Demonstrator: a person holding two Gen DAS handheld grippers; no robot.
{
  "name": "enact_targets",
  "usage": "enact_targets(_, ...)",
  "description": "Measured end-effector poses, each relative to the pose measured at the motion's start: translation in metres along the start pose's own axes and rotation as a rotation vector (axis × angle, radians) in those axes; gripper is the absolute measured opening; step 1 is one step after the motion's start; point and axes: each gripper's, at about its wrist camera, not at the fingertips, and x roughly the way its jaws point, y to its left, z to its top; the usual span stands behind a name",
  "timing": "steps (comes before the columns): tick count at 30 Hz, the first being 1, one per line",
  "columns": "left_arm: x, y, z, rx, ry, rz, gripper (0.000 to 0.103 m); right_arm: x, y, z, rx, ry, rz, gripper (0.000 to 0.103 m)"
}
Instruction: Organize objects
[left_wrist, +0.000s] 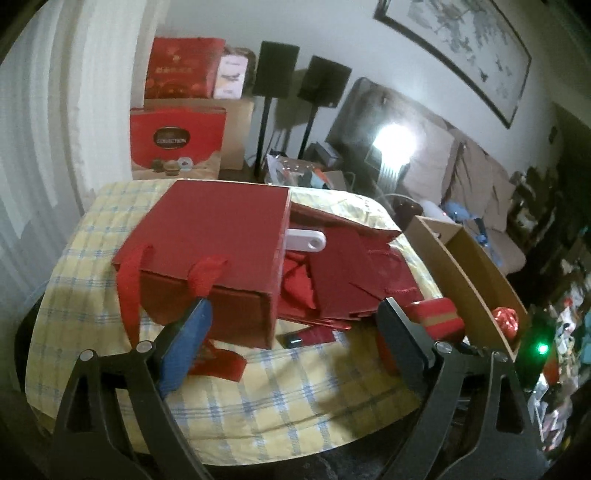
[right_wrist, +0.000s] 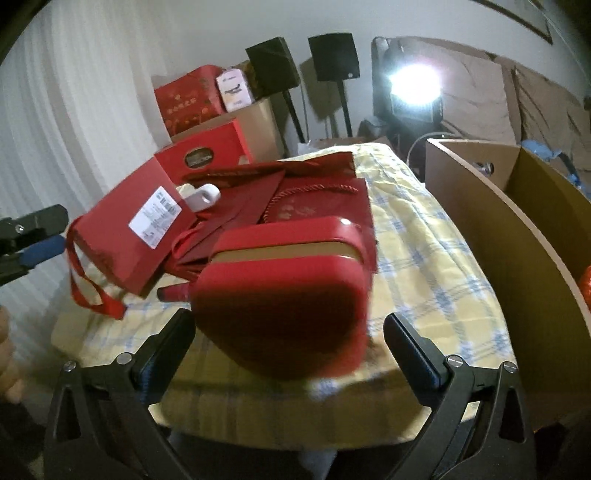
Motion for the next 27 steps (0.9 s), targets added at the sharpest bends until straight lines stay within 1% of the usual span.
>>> enact_targets(3, 0.007, 0.002, 0.002, -0.001, 0.011, 0.014, 0.09, 0.011, 0.011, -0.002, -0.044, -0.019, -0.065, 0.102)
enact_targets(5, 0.009, 0.001, 0.003, -0.012, 0.017, 0.009, 0.09, 0.016, 0.017, -0.002, -0.085, -0.042, -0.107, 0.102)
enact_targets(8, 0.01, 0.0, 0.002, -0.015, 0.02, 0.005, 0.09, 0.019, 0.02, -0.003, -0.133, -0.1, -0.154, 0.102)
enact_targets(9, 0.011, -0.001, 0.003, -0.008, 0.022, 0.008, 0.09, 0.02, 0.019, -0.002, -0.15, -0.125, -0.167, 0.099)
enact_targets(10, 0.01, -0.002, 0.003, -0.003, 0.021, 0.012, 0.09, 0.023, 0.019, -0.001, -0.158, -0.125, -0.168, 0.096)
enact_targets(11, 0.009, -0.002, 0.003, 0.005, 0.019, 0.021, 0.09, 0.026, 0.018, 0.001, -0.161, -0.117, -0.158, 0.086)
enact_targets(12, 0.008, -0.003, 0.003, 0.013, 0.018, 0.033, 0.09, 0.03, 0.015, 0.003, -0.154, -0.102, -0.141, 0.085)
enact_targets(17, 0.002, -0.006, 0.006, 0.035, 0.006, 0.047, 0.09, 0.027, 0.012, 0.002, -0.134, -0.112, -0.114, 0.083)
enact_targets(20, 0.0, -0.012, 0.01, 0.047, -0.003, 0.042, 0.09, 0.02, 0.006, 0.002, -0.088, -0.104, -0.06, 0.083)
enact_targets(23, 0.003, -0.021, 0.016, 0.069, 0.005, 0.047, 0.09, 0.012, 0.0, 0.005, -0.055, -0.087, -0.037, 0.083)
enact_targets(27, 0.008, -0.03, 0.028, 0.058, 0.022, 0.051, 0.09, -0.005, -0.008, 0.005, -0.02, -0.103, -0.017, 0.083)
